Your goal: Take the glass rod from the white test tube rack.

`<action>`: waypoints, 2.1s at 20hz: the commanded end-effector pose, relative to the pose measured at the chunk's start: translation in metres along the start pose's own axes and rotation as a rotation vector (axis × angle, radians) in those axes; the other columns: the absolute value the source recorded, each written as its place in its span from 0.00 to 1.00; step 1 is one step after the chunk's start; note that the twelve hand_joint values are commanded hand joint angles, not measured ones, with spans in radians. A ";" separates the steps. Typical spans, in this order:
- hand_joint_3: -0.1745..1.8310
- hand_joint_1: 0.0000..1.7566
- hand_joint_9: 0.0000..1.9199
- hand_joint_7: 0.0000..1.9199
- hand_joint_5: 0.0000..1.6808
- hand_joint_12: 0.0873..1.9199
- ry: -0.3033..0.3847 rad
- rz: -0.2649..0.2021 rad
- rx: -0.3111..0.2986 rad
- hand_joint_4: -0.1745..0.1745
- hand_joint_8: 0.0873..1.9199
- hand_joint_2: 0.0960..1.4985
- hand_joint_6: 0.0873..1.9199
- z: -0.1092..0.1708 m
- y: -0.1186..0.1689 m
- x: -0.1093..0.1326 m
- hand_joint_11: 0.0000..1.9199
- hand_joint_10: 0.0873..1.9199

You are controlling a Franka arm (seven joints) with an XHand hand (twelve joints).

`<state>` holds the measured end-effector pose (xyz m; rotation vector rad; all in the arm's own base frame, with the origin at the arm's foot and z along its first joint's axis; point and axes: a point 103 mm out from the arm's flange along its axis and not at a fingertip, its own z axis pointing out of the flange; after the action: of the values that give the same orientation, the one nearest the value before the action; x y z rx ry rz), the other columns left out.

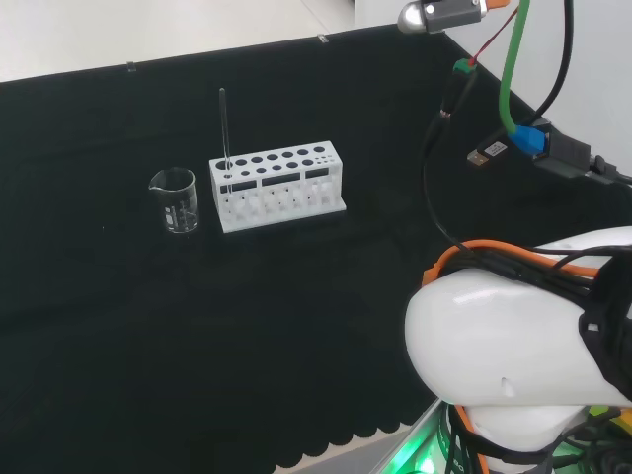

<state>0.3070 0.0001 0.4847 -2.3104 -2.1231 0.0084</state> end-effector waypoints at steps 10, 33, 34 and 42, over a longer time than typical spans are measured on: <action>0.27 0.27 0.09 0.00 0.00 0.36 0.018 0.102 -0.120 0.26 0.07 0.60 0.00 -0.071 -0.091 -0.046 0.00 0.00; 0.23 0.25 0.06 0.00 0.01 0.35 0.050 0.085 -0.095 0.64 0.03 0.59 0.00 -0.067 -0.090 -0.043 0.00 0.01; 0.22 0.24 0.03 0.00 0.01 0.36 0.051 0.084 -0.093 0.67 0.03 0.59 0.00 -0.067 -0.090 -0.042 0.00 0.07; 0.21 0.23 0.00 0.00 0.02 0.38 0.043 0.074 -0.086 0.72 0.03 0.58 0.00 -0.064 -0.087 -0.035 0.00 0.18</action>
<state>0.2160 -0.0335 0.5503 -2.4143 -2.0351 -0.1606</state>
